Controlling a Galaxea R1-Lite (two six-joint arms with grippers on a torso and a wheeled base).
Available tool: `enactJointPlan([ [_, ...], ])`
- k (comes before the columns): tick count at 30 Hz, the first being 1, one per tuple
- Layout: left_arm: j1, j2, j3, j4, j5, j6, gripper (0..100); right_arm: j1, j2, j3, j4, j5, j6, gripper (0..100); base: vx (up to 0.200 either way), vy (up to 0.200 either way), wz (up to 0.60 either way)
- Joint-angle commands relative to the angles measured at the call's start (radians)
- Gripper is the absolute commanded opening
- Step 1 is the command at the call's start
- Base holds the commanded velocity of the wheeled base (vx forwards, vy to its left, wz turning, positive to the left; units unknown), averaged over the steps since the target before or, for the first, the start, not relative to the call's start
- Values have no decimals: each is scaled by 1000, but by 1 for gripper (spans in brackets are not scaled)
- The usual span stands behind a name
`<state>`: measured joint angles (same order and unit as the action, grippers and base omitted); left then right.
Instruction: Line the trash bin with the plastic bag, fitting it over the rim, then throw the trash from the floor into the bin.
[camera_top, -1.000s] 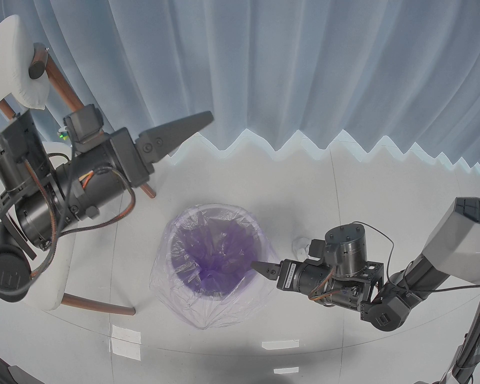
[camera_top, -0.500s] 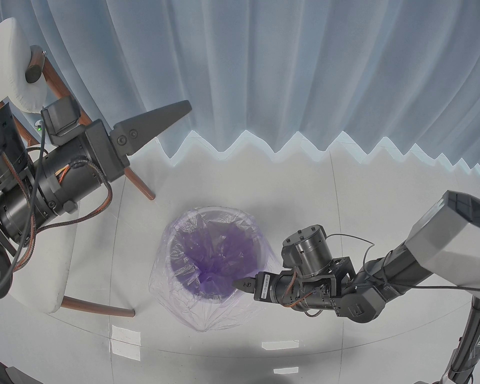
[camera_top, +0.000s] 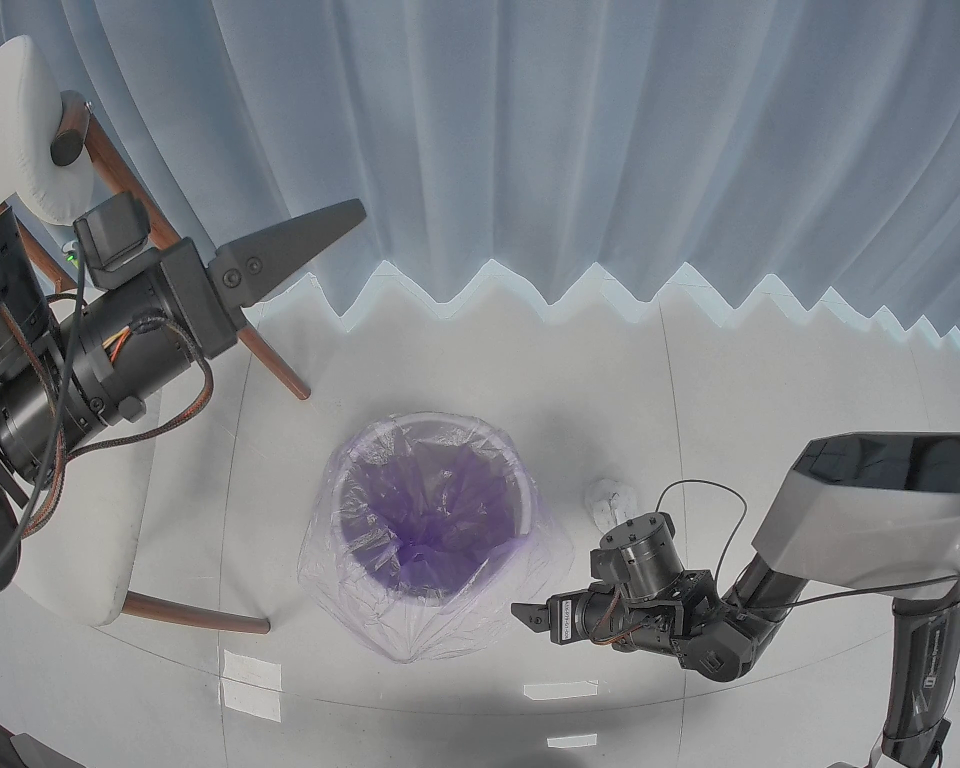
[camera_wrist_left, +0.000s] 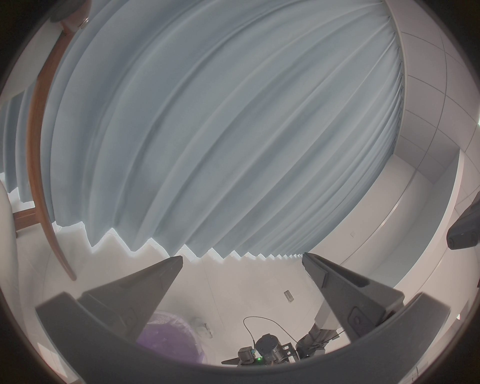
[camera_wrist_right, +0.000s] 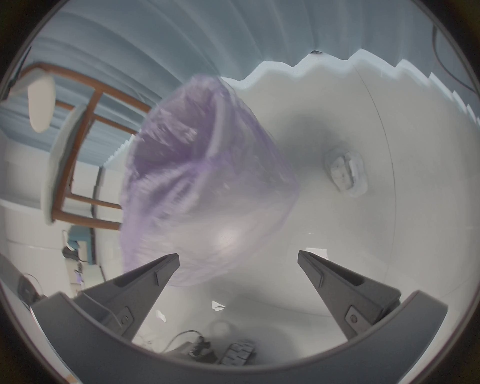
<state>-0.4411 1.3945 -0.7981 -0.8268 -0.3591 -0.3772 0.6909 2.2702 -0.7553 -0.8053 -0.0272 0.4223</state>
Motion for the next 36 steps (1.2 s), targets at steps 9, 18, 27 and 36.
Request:
enactJointPlan([
  [9, 7, 5, 2, 0, 0, 8, 100, -67, 161, -121, -32, -20, -36, 100, 0, 0, 0],
  [18, 7, 9, 3, 2, 0, 24, 100, -80, 206, -240, 20, -22, -37, 100, 0, 0, 0],
  [27, 7, 11, 3, 44, 0, 41, 100, -97, 207, -286, 199, -23, -37, 100, 0, 0, 0],
  [36, 7, 5, 2, 48, 0, 41, 100, -96, 2, 143, -198, 125, -70, 100, 0, 0, 0],
])
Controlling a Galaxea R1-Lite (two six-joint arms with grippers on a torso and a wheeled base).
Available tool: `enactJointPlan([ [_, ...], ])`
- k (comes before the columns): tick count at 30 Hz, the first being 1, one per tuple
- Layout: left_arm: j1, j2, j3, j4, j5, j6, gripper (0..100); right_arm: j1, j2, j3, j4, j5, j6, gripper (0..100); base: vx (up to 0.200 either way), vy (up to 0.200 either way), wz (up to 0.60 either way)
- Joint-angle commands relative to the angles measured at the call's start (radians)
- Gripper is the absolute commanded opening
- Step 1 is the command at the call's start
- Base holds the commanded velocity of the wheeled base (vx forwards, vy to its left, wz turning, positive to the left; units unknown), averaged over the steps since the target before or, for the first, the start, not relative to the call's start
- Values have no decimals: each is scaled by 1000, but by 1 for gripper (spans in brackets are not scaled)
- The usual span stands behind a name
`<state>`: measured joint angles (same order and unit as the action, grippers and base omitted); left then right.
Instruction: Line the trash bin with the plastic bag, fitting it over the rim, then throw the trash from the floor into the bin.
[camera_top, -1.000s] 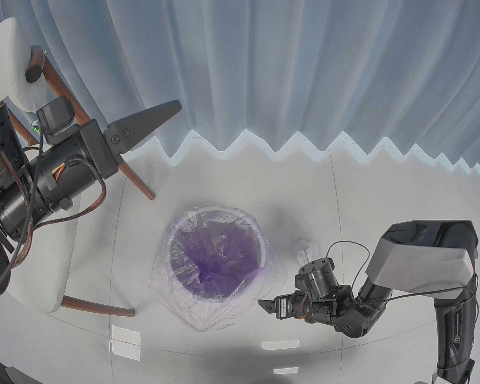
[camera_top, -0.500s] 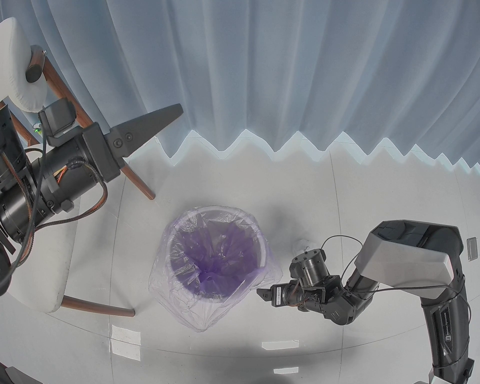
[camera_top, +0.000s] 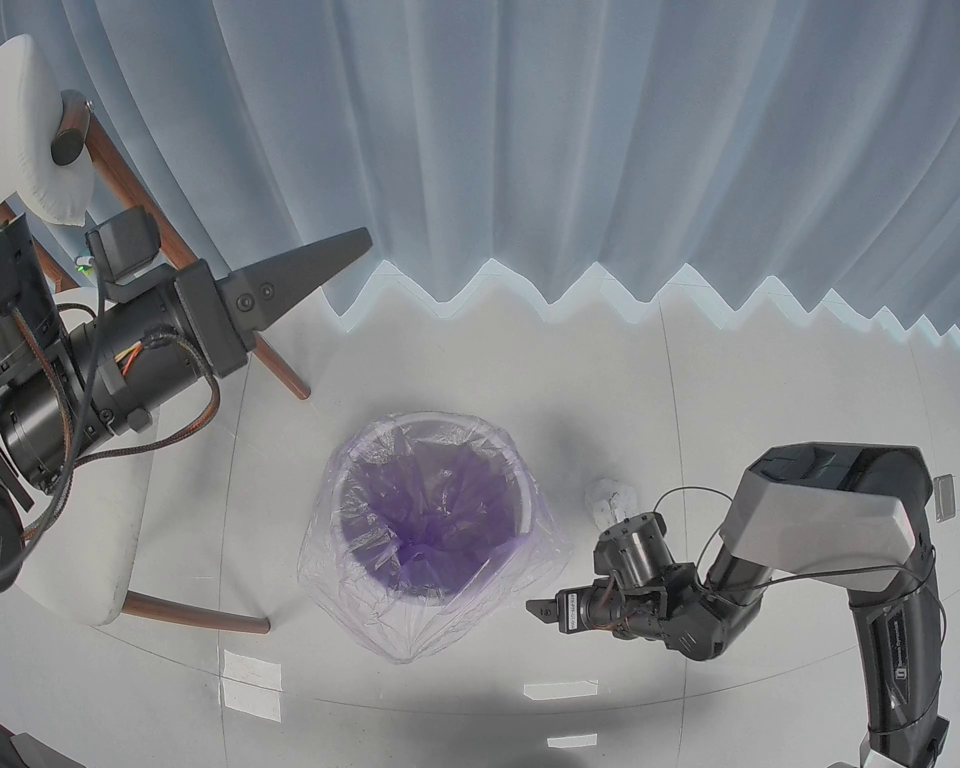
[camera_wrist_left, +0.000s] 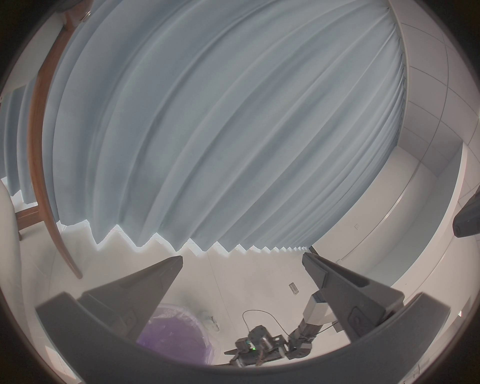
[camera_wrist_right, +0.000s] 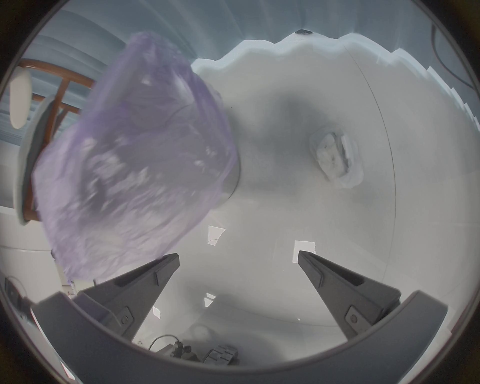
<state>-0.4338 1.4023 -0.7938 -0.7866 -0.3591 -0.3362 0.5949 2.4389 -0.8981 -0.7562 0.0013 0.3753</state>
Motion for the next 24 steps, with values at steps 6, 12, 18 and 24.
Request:
enactJointPlan([
  [6, 0, -2, -5, 7, 0, 2, 100, 49, -308, 344, -305, 125, 22, 100, 0, 0, 0],
  [12, 20, -3, -13, 7, 0, 0, 100, 109, -399, 97, 103, 109, 226, 100, 0, 0, 0],
  [18, 20, -2, -12, 7, 0, 2, 100, 143, -393, -116, 399, 85, 277, 100, 0, 0, 0],
  [24, 20, -2, -18, 7, 0, 0, 100, 184, -241, -314, 433, -56, 293, 100, 0, 0, 0],
])
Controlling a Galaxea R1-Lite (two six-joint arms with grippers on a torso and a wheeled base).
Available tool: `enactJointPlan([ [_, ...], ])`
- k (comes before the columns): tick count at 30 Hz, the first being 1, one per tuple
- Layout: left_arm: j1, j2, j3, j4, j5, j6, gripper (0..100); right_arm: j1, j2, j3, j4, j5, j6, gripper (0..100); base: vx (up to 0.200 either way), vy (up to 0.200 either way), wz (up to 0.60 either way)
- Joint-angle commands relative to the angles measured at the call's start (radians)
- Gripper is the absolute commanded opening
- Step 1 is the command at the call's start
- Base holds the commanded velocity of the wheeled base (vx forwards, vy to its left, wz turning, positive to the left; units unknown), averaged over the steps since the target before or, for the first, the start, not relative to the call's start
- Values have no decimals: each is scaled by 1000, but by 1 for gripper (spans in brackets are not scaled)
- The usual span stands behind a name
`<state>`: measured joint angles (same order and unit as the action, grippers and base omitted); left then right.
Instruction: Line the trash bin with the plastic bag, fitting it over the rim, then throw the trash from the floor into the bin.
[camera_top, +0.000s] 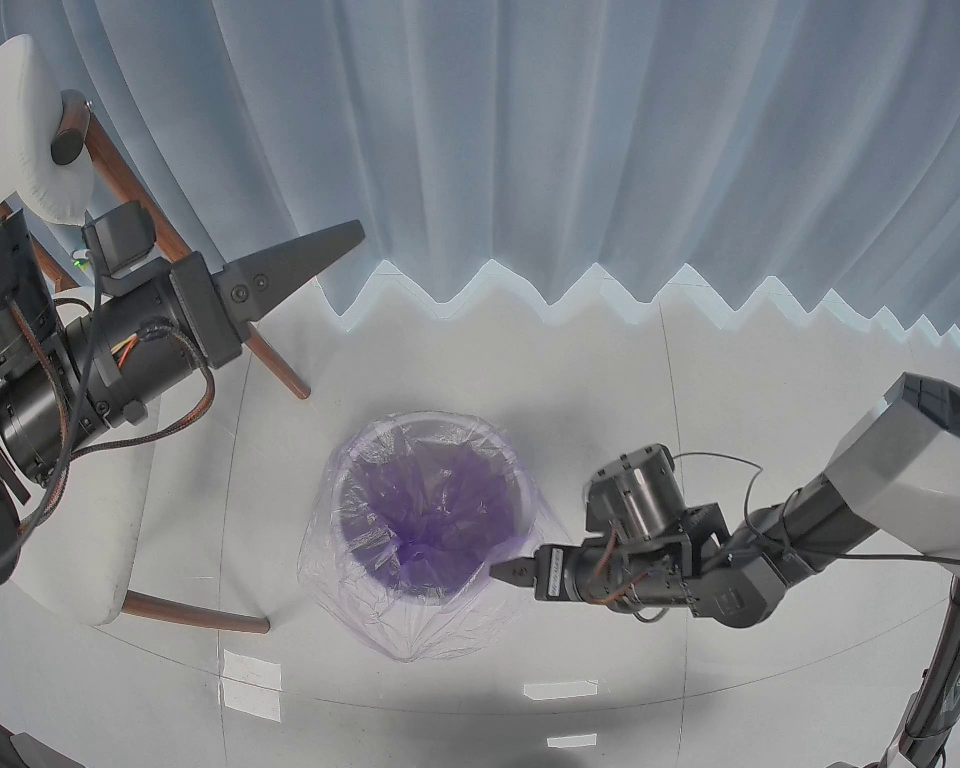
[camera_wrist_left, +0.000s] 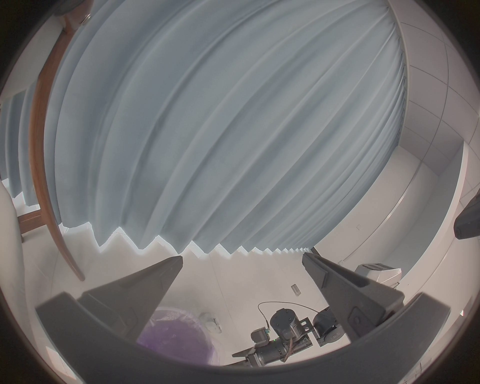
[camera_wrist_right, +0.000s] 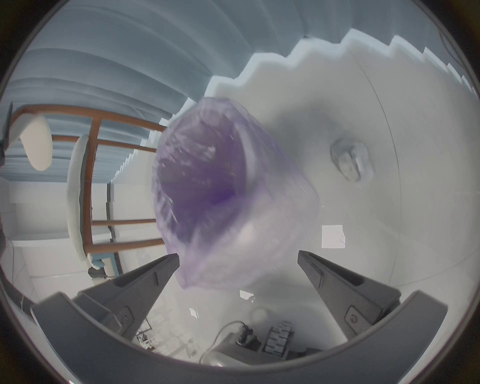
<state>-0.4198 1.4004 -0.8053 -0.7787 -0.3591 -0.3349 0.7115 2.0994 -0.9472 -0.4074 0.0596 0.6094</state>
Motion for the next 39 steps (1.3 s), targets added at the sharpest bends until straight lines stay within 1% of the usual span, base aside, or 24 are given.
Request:
enactJointPlan([
  [1, 6, 0, -6, -1, 0, -1, 100, 69, 105, -278, 91, -121, 59, 100, 0, 0, 0],
  [7, 6, 2, -6, -1, 0, 0, 100, 92, 139, -406, 249, -138, 66, 100, 0, 0, 0],
  [8, 6, 2, -6, -1, 0, 0, 100, 92, 139, -409, 253, -139, 66, 100, 0, 0, 0],
  [10, 4, 3, -3, -1, 0, 0, 100, 92, 143, -446, 311, -176, 66, 100, 0, 0, 0],
  [12, 4, 3, -3, -1, 0, 0, 100, 92, 143, -446, 311, -176, 66, 100, 0, 0, 0],
  [13, 4, 2, -3, 1, 0, 0, 100, 92, 134, -447, 351, -187, 67, 100, 0, 0, 0],
  [16, 4, 2, -3, -1, 0, 0, 100, 92, 128, -444, 378, -190, 66, 100, 0, 0, 0],
  [17, -1, 3, -3, -1, 0, 0, 100, 92, 128, -449, 406, -213, 63, 100, 0, 0, 0],
  [20, -4, 3, 0, -1, 0, 0, 100, 97, 134, -456, 423, -247, 53, 100, 0, 0, 0],
  [28, -1, 0, -2, -1, 0, 0, 100, 106, 176, -489, 450, -254, 49, 100, 0, 0, 0],
  [29, -1, 0, -2, -1, 0, 0, 100, 105, 186, -504, 486, -264, 50, 100, 0, 0, 0],
  [32, -1, 3, 0, -1, 0, 0, 100, 105, 188, -515, 518, -267, 53, 100, 0, 0, 0],
  [39, -5, 3, 3, -1, 0, 14, 100, 102, 203, -519, 521, -270, 53, 100, 0, 0, 0],
])
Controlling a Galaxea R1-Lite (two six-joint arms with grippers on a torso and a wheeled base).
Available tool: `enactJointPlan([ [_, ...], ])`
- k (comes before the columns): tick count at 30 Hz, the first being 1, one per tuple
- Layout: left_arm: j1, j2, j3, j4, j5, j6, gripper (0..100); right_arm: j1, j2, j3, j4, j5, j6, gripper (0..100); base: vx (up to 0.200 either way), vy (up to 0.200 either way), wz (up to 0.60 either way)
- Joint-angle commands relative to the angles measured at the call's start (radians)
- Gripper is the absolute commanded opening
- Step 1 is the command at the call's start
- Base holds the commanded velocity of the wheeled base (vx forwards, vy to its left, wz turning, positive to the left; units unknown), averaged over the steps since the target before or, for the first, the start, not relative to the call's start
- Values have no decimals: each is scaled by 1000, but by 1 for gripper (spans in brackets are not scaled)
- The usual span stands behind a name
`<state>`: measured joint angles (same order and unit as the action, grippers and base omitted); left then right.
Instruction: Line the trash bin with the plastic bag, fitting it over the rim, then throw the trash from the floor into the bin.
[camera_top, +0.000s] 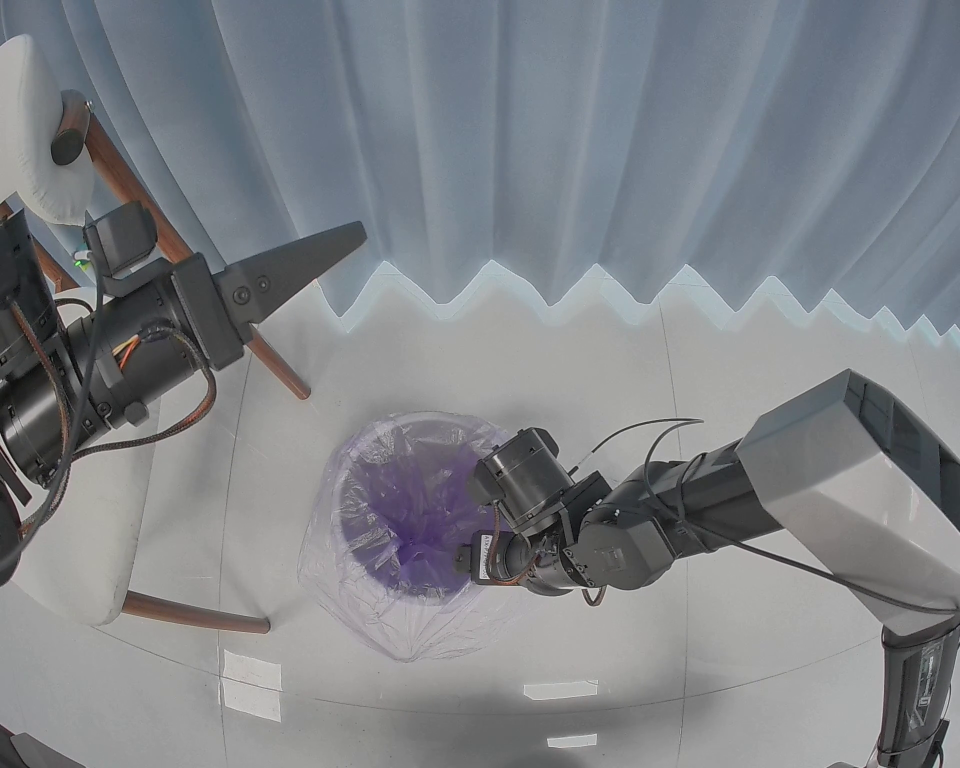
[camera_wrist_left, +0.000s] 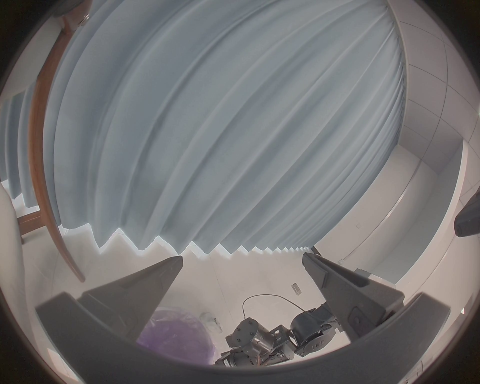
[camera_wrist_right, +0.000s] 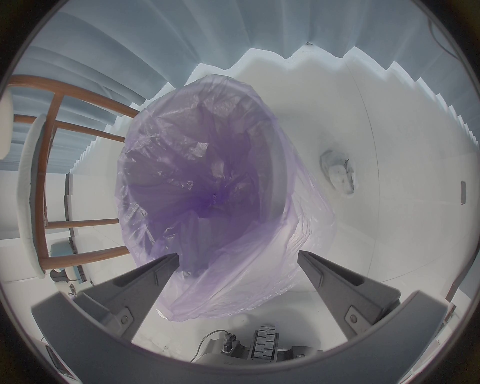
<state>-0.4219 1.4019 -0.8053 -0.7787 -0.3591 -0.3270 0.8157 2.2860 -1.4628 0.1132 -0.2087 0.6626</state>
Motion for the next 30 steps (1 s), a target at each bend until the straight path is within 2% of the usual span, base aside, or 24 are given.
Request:
enactJointPlan([
  [1, -3, 2, 3, -1, 0, 6, 100, -3, 17, -4, 0, -1, 0, 100, 0, 0, 0],
  [2, -1, 3, 5, 1, 0, 28, 100, -4, 20, -4, 0, -1, 2, 0, 0, 0, 0],
  [13, 0, 5, 3, 1, -1, 31, 100, -4, -19, 25, 2, -1, 3, 0, 0, 0, 0],
  [22, 0, 8, 5, 3, -1, 31, 100, -3, -69, 174, -6, -3, 3, 0, 0, 0, 0],
  [24, 0, 9, 6, 3, -1, 32, 100, 3, -59, 203, -12, -37, 2, 0, 0, 0, 0],
  [30, 0, 9, 6, 3, -1, 32, 100, 3, 6, 205, -122, -54, -4, 0, 0, 0, 0],
])
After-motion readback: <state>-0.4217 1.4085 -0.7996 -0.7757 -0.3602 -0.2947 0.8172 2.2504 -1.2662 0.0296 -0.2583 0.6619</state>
